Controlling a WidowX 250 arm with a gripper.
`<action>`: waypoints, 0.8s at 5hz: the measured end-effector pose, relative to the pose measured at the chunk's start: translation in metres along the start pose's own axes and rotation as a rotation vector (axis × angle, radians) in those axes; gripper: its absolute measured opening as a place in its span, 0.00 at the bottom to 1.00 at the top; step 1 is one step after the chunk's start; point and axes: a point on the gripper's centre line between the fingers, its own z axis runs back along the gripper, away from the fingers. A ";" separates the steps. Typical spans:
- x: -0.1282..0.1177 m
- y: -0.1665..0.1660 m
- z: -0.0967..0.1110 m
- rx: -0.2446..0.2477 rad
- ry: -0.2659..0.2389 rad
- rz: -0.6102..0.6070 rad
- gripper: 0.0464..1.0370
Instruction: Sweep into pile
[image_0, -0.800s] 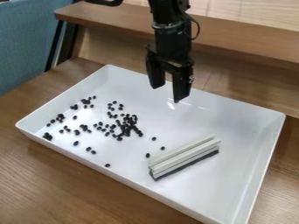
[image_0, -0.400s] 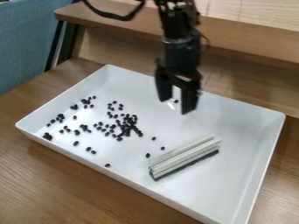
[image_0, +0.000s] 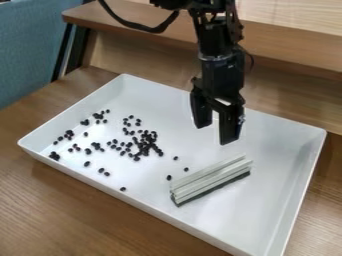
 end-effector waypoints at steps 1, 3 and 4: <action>-0.008 -0.009 0.005 0.008 -0.015 -0.035 0.96; -0.021 -0.029 -0.012 0.006 0.021 -0.072 0.96; -0.021 -0.035 -0.017 0.020 0.027 -0.079 0.96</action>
